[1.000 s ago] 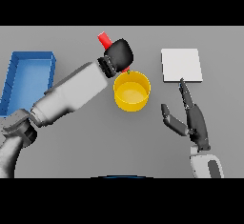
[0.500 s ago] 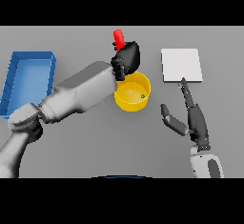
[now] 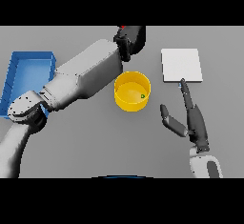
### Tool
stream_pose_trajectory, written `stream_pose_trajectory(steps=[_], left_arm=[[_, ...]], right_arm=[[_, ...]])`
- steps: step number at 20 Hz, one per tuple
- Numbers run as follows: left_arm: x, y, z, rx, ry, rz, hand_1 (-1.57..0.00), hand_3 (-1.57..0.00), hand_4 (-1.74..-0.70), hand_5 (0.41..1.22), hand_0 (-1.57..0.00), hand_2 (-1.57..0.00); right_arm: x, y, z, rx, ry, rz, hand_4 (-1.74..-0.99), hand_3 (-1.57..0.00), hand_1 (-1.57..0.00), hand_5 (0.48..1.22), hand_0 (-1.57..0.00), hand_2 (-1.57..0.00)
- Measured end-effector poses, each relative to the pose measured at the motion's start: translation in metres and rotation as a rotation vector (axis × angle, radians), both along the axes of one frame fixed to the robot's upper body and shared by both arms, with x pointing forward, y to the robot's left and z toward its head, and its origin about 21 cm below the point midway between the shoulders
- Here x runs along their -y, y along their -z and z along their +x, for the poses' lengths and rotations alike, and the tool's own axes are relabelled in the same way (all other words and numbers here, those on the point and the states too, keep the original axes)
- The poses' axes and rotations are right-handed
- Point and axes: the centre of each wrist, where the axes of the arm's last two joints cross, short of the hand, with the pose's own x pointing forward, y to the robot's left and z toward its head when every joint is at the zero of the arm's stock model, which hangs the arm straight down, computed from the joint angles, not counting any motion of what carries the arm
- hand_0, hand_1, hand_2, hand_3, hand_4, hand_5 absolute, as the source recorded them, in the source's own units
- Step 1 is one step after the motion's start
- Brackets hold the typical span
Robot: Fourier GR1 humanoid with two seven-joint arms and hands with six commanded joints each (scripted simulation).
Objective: Pick up the red beaker and tilt it to pour out 1 green nut into yellow bowl. Pick up the yellow bowl and place it on the metallic measuring scale.
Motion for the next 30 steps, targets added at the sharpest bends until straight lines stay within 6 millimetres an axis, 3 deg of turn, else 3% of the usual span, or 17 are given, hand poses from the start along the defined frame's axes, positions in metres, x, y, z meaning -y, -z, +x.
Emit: stream_pose_trajectory(steps=[1,3,5,8,11,14,19,22,24,25,30], left_arm=[[-0.002,-0.014,0.005,-0.001,-0.011,-0.035,-1.57,-1.57,-1.73,1.221,-1.57,-1.57],[-0.011,-0.042,0.015,0.014,-0.074,-0.140,-1.57,-1.02,-1.73,1.221,-1.57,-1.57],[-0.027,-0.062,0.027,0.009,-0.108,-0.250,-1.57,-1.22,-1.73,1.221,-1.57,-1.57],[-0.053,-0.100,0.041,-0.014,-0.266,-0.471,-1.57,-1.39,-1.73,1.221,-1.57,-1.57],[-0.103,-0.122,0.056,-0.016,-0.429,-0.754,-1.57,-1.44,-1.74,1.221,-1.57,-1.57],[-0.159,-0.126,0.064,0.000,-0.587,-1.032,-1.57,-1.45,-1.74,1.221,-1.57,-1.57],[-0.262,-0.093,0.062,0.079,-0.829,-1.407,-1.57,-1.42,-1.74,1.221,-1.57,-1.57],[-0.296,-0.065,0.053,0.101,-0.952,-1.624,-1.57,-1.45,-1.74,1.221,-1.57,-1.57],[-0.316,-0.040,0.044,0.108,-1.011,-1.740,-1.57,-1.47,-1.74,1.221,-1.57,-1.57],[-0.318,-0.025,0.041,0.108,-1.060,-1.797,-1.57,-1.47,-1.74,1.221,-1.57,-1.57],[-0.330,0.010,0.011,0.135,-1.144,-1.951,-1.57,-1.46,-1.74,1.221,-1.57,-1.57]], right_arm=[[0.000,0.001,0.000,0.009,-0.004,-0.004,-1.023,0.00,0.00,0.682,0.00,0.00],[0.005,-0.001,0.001,0.014,0.005,-0.016,-1.028,0.00,0.00,0.680,0.00,0.00],[0.001,-0.002,0.001,0.011,-0.005,-0.010,-1.009,0.00,0.00,0.676,0.00,0.00],[0.000,-0.001,0.001,0.010,-0.003,0.006,-0.996,0.00,0.00,0.675,0.00,0.00],[0.001,-0.001,0.004,0.006,0.005,0.006,-1.004,0.00,0.00,0.668,0.00,0.00],[-0.003,-0.001,0.007,0.007,-0.011,0.037,-1.002,0.00,0.00,0.666,0.00,0.00],[-0.004,-0.001,0.010,-0.002,-0.010,0.037,-1.044,0.00,0.00,0.654,0.00,0.00],[-0.005,0.003,0.007,-0.009,-0.010,0.031,-1.053,0.00,0.00,0.651,0.00,0.00],[-0.005,0.002,0.005,0.007,-0.006,0.015,-1.047,0.00,0.00,0.651,0.00,0.00],[-0.007,0.001,0.008,0.000,-0.005,0.006,-1.048,0.00,0.00,0.651,0.00,0.00],[-0.004,0.000,0.006,-0.002,-0.010,-0.026,-1.035,0.00,0.00,0.650,0.00,0.00]])
